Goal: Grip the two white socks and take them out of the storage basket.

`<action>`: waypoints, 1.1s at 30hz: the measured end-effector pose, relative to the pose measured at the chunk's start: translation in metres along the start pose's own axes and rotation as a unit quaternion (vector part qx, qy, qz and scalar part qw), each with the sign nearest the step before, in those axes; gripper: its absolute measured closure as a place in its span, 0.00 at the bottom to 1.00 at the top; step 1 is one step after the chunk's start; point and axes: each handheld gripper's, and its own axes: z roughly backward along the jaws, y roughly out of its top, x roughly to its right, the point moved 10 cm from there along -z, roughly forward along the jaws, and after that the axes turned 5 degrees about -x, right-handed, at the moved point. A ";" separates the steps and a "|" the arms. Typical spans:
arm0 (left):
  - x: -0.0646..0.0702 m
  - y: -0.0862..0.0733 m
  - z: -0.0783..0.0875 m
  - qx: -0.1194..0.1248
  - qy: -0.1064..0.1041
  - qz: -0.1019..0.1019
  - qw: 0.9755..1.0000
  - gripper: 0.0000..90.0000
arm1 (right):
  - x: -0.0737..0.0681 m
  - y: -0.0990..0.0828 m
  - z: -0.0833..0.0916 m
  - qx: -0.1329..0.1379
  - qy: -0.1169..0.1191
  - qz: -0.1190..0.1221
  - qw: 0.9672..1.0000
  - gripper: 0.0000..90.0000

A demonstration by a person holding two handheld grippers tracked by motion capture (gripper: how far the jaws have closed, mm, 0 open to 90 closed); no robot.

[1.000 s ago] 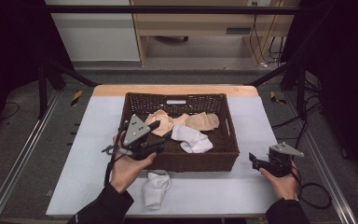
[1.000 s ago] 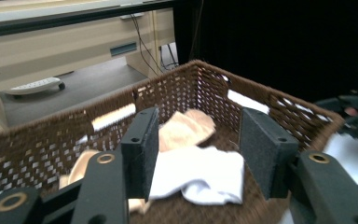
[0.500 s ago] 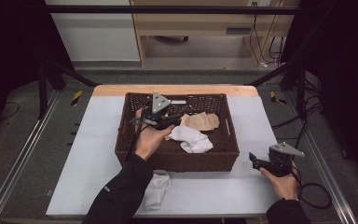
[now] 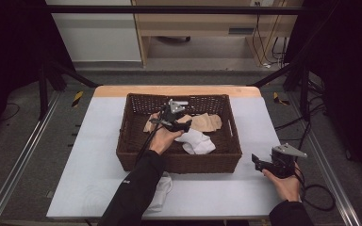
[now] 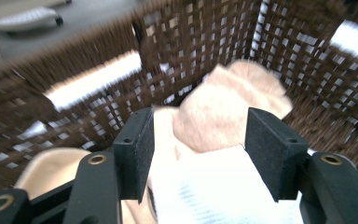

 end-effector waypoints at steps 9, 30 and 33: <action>-0.002 -0.017 -0.012 -0.054 0.002 0.003 0.999 0.47 | 0.000 -0.001 -0.001 -0.004 0.000 -0.001 1.000 0.17; 0.005 -0.051 -0.024 -0.185 -0.035 -0.012 0.982 0.98 | 0.000 -0.001 -0.001 -0.003 0.000 0.001 1.000 0.18; 0.005 -0.044 -0.021 -0.162 -0.036 -0.006 0.986 1.00 | 0.001 0.000 0.000 -0.001 -0.001 0.002 1.000 0.18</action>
